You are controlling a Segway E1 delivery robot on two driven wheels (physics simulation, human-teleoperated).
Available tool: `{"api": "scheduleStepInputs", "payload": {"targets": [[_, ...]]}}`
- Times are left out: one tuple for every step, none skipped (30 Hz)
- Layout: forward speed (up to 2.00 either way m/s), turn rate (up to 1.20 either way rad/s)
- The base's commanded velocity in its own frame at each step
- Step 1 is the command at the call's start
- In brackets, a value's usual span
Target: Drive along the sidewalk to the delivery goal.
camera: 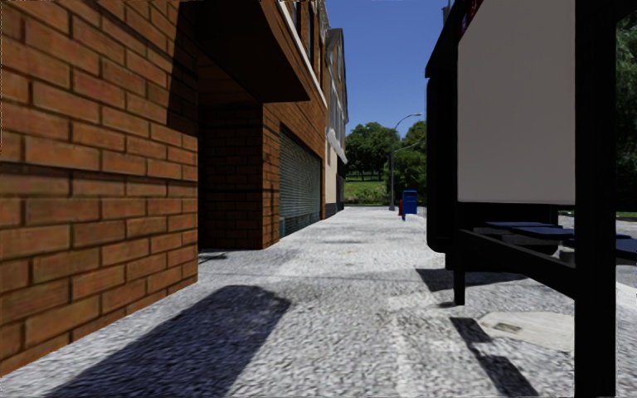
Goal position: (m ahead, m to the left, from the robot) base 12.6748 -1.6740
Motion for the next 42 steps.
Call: {"api": "scheduleStepInputs", "payload": {"targets": [[2.0, -0.49], [2.0, -0.49], [2.0, -0.49], [2.0, -0.49], [2.0, -0.49], [2.0, -0.49], [2.0, -0.49], [2.0, -0.49], [2.0, -0.49], [2.0, -0.06], [2.0, -0.06], [2.0, 0.0], [2.0, 0.0], [2.0, 0.0], [2.0, 0.0], [2.0, 0.0], [2.0, 0.0], [2.0, 0.0], [2.0, 0.0], [2.0, 0.0], [2.0, 0.0], [2.0, 0.0], [2.0, 0.0], [2.0, 0.0], [2.0, 0.0], [2.0, 0.0], [2.0, 0.0], [2.0, 0.0], [2.0, 0.0], [2.0, 0.0], [2.0, 0.0], [2.0, 0.0], [2.0, 0.0], [2.0, 0.0], [2.0, 0.0], [2.0, 0.0], [2.0, 0.0], [2.0, 0.0], [2.0, 0.0], [2.0, 0.0], [2.0, 0.0], [2.0, 0.0]]}}
